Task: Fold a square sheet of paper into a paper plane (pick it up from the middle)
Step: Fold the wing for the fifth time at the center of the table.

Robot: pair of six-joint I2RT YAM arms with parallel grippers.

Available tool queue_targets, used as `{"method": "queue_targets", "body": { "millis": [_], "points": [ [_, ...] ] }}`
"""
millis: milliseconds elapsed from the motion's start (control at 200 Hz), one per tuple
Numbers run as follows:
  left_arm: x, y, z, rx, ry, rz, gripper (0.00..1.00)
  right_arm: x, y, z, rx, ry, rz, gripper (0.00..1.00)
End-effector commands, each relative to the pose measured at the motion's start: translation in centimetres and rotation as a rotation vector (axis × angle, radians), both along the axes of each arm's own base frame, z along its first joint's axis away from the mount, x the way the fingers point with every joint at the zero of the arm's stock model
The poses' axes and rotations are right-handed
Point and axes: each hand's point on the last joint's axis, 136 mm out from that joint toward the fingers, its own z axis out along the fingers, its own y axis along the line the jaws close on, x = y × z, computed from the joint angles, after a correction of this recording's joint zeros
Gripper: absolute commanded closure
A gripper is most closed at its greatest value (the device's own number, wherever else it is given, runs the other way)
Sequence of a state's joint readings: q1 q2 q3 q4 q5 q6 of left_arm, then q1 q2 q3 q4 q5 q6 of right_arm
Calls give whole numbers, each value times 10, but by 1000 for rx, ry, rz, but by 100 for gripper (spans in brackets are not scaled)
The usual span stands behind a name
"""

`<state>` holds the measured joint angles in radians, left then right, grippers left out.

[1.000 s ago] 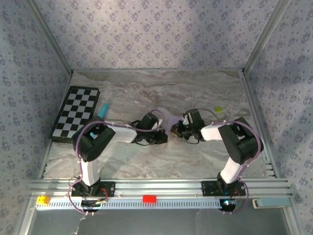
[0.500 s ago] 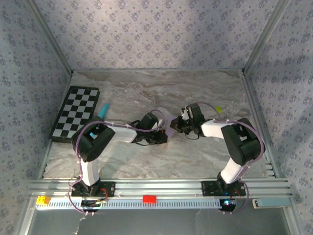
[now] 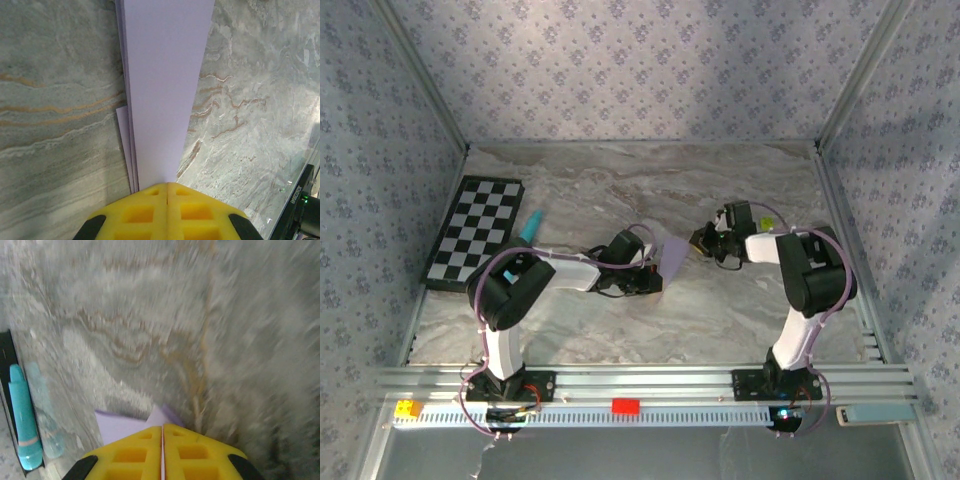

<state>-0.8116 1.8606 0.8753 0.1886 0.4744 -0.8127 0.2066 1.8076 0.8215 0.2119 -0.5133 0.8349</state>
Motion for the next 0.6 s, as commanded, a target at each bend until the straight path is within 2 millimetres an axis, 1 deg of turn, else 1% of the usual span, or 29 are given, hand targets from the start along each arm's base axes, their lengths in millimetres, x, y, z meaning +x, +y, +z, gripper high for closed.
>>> {"method": "queue_targets", "body": {
  "millis": [0, 70, 140, 190, 280, 430, 515, 595],
  "points": [
    [-29, 31, -44, 168, 132, 7, 100, 9, -1, 10, 18, -17, 25, 89],
    [-29, 30, -42, 162, 131, 16, 100, 10, -1, 22, 16, -41, 34, 89],
    [-27, 27, -38, 153, 127, 31, 100, 6, -1, 33, 2, -59, 40, 88],
    [-27, 25, -35, 146, 124, 45, 100, 1, 0, 39, -6, -69, 44, 88],
    [-26, 23, -31, 153, 120, 74, 100, -15, 4, 45, -4, -69, 51, 87],
    [-24, 12, -11, 128, 76, 100, 100, -46, 13, 39, 3, -47, 63, 85],
    [-22, 5, 4, 106, 42, 103, 96, -61, 23, 36, 1, -35, 90, 85],
    [-18, 4, 20, 90, 0, 101, 88, -72, 28, 31, -12, -20, 109, 84]
  ]
}}
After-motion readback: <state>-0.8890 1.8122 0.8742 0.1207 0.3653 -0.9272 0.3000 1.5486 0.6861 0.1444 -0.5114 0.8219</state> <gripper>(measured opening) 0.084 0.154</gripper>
